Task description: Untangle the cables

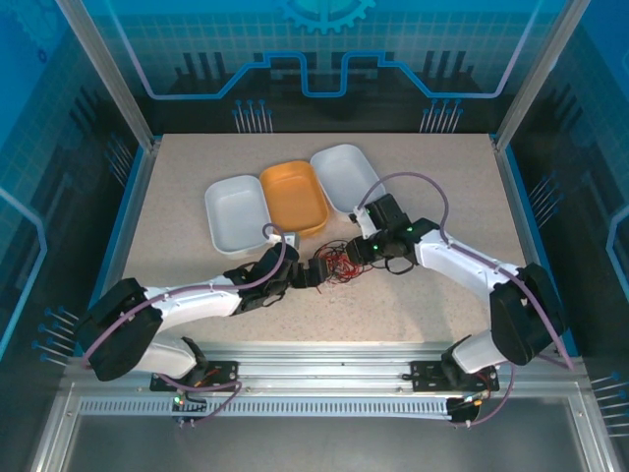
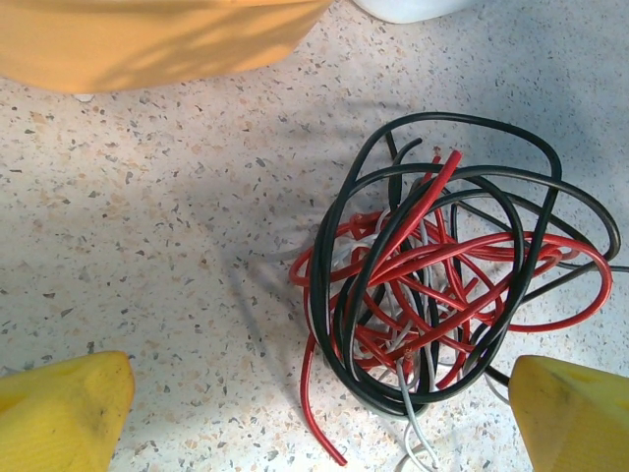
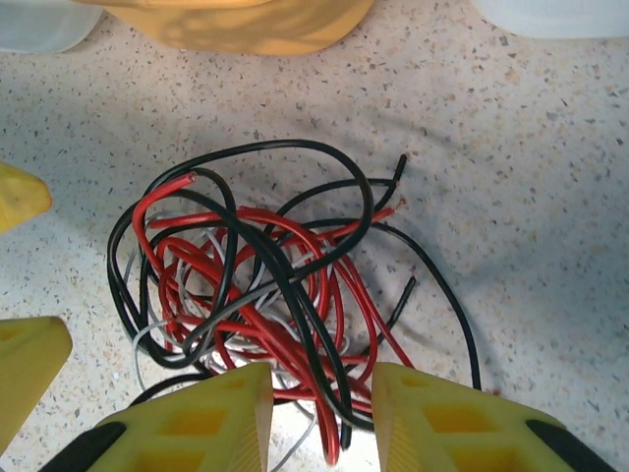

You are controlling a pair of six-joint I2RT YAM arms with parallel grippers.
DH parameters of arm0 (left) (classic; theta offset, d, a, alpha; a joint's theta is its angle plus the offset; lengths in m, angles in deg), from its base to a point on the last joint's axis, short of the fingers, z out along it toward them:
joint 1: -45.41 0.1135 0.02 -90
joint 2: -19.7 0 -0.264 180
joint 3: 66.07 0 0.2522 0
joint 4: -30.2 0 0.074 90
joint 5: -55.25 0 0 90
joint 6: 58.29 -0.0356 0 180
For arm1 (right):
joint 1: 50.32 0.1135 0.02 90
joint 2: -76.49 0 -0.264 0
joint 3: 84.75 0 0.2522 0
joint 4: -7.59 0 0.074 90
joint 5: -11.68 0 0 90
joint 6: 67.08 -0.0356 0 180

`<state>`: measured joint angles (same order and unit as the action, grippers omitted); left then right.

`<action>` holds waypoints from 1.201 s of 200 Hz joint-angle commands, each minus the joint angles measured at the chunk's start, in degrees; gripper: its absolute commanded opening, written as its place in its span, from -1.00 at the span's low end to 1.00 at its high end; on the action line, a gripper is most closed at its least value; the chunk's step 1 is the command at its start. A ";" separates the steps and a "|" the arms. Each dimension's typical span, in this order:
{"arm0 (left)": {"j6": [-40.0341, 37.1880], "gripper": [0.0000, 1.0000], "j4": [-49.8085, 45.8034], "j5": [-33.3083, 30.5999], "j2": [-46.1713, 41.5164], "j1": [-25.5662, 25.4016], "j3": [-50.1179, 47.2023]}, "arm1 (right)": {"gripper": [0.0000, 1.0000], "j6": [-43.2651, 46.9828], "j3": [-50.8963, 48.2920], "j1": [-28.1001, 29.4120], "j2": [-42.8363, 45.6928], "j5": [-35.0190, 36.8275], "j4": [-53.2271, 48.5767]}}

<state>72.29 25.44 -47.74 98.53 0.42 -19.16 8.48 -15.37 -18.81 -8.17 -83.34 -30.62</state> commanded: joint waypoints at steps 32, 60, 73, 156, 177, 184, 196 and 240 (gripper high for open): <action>0.12 0.98 -3.14 -1.25 1.13 0.47 0.86 | -0.35 3.65 3.32 0.49 -4.89 -1.71 0.90; 0.20 0.98 -2.93 -1.08 1.50 0.49 0.79 | -0.45 4.10 4.30 0.47 -6.73 -1.49 0.65; 0.17 0.98 -3.06 -1.07 1.48 0.49 0.78 | -0.58 4.15 4.68 0.44 -6.62 -1.65 0.51; -0.76 0.97 -1.93 1.08 1.50 1.05 1.65 | -1.00 4.92 6.35 2.98 5.56 3.09 -6.63; -0.76 0.85 -0.57 2.56 1.80 1.30 2.43 | -1.00 4.84 7.52 3.97 8.74 3.89 -8.27; -0.83 0.81 -0.22 2.99 1.88 1.31 2.70 | -1.00 4.81 7.94 4.40 9.65 4.40 -8.70; -0.91 0.79 0.10 3.54 2.08 1.35 3.19 | -1.00 4.68 8.66 5.08 11.10 5.12 -9.17; -1.52 0.89 3.15 6.03 0.05 1.35 1.24 | -1.00 4.48 12.95 7.03 14.59 9.25 -12.04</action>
<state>72.07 25.87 -44.46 99.84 1.40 -17.39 12.52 -5.78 -13.19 4.09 -77.61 -39.62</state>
